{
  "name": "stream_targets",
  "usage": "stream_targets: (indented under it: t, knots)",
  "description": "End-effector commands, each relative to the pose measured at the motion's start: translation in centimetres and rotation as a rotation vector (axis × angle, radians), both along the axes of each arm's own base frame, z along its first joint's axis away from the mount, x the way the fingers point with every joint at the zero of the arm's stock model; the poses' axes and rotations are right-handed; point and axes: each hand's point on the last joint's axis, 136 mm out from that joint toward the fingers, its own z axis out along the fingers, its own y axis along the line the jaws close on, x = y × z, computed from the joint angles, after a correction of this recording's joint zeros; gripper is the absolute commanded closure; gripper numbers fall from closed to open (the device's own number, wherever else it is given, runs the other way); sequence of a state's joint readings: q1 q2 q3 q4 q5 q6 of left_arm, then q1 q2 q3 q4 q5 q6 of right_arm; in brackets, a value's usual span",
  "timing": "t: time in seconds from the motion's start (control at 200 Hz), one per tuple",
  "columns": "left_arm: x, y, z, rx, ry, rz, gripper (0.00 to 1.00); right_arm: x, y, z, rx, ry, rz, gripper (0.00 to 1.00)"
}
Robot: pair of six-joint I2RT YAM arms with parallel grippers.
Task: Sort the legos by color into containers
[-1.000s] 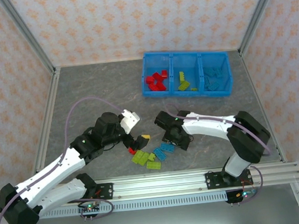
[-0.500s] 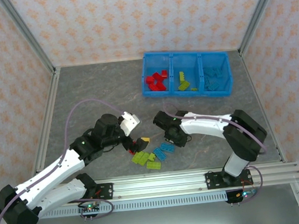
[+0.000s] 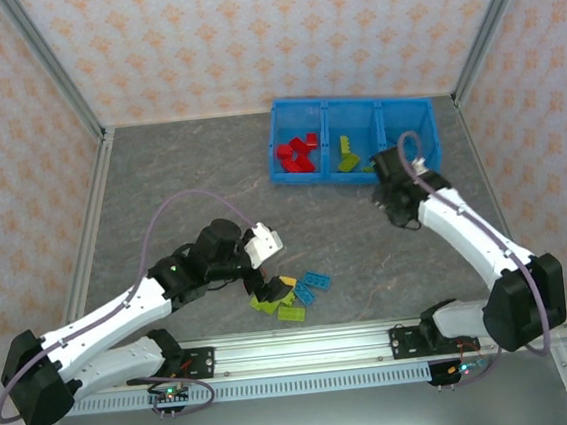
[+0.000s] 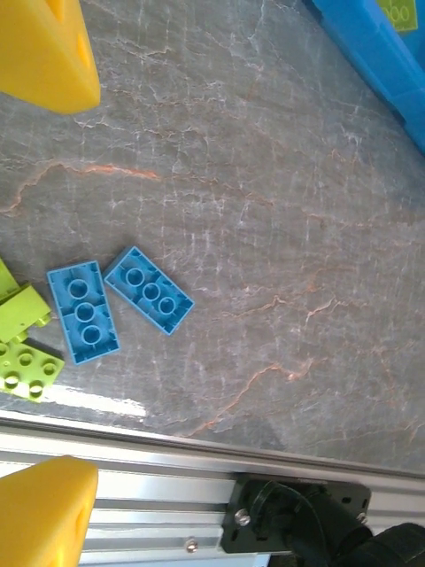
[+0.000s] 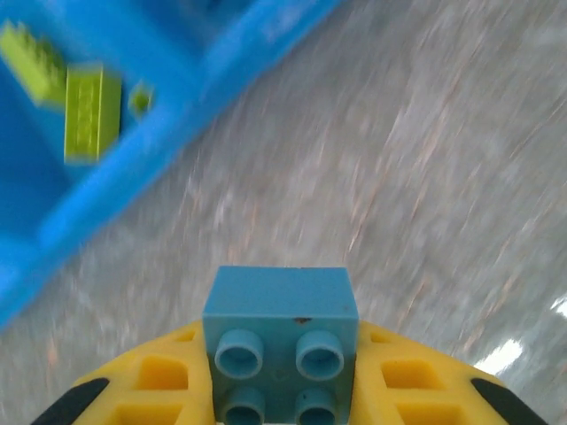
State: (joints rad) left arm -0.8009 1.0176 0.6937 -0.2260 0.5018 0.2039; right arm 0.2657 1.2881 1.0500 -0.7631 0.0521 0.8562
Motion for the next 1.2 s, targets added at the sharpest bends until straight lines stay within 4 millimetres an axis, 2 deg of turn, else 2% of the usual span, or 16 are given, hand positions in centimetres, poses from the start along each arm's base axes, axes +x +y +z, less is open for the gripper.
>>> stream_targets:
  t: [0.0, 0.065, 0.13, 0.21, 0.33, 0.44, 0.55, 0.686, 0.776, 0.846, 0.911, 1.011, 1.101, 1.191]
  knots:
    - [2.6, -1.2, 3.8, -0.09, -0.062, 0.112, 0.0, 3.2, -4.2, 1.8, -0.048, -0.029, 0.006, 0.71]
    - [3.3, -1.0, 3.9, -0.072, -0.051, 0.159, 0.0, 5.6, -6.4, 1.8, -0.024, -0.016, -0.027, 0.71]
    - [3.5, -0.8, 4.2, -0.055, -0.049, 0.179, 0.0, 8.2, -7.7, 1.4, -0.001, 0.0, -0.028, 0.72]
    - [3.8, -0.4, 4.6, -0.051, -0.047, 0.216, 0.0, 11.5, -8.0, 0.6, 0.002, 0.035, 0.008, 0.72]
    - [4.7, 0.7, 4.8, -0.035, -0.016, 0.323, 0.0, 15.1, -8.4, -1.4, 0.022, 0.102, 0.012, 0.67]
    - [5.2, 1.6, 4.4, -0.031, 0.069, 0.434, 0.0, 17.0, -8.8, -2.1, 0.022, 0.125, -0.006, 0.52]
    - [5.6, 2.0, 3.7, -0.055, 0.144, 0.532, 0.0, 17.3, -8.9, -1.2, 0.018, 0.126, -0.011, 0.43]
    - [7.1, 4.0, 2.9, -0.106, 0.192, 0.75, 0.0, 15.9, -8.6, 1.0, 0.023, 0.092, 0.007, 0.4]
    - [8.0, 7.2, 1.9, -0.156, 0.26, 1.041, 0.0, 14.0, -7.6, 2.7, 0.049, 0.069, 0.051, 0.39]
    - [7.8, 9.4, 0.6, -0.165, 0.326, 1.22, 0.02, 11.9, -6.2, 4.1, 0.101, 0.042, 0.105, 0.37]
    - [7.1, 10.5, -1.0, -0.14, 0.391, 1.325, 0.04, 9.7, -4.3, 5.2, 0.154, 0.007, 0.168, 0.35]
    - [5.5, 11.5, -3.9, -0.101, 0.52, 1.456, 0.07, 5.6, 0.8, 6.6, 0.262, -0.043, 0.362, 0.3]
    - [3.9, 11.3, -6.8, -0.065, 0.649, 1.516, 0.08, 1.6, 4.7, 7.6, 0.255, -0.05, 0.544, 0.23]
    - [2.8, 10.9, -9.4, -0.039, 0.745, 1.54, 0.08, -1.9, 6.7, 7.7, 0.203, -0.01, 0.657, 0.13]
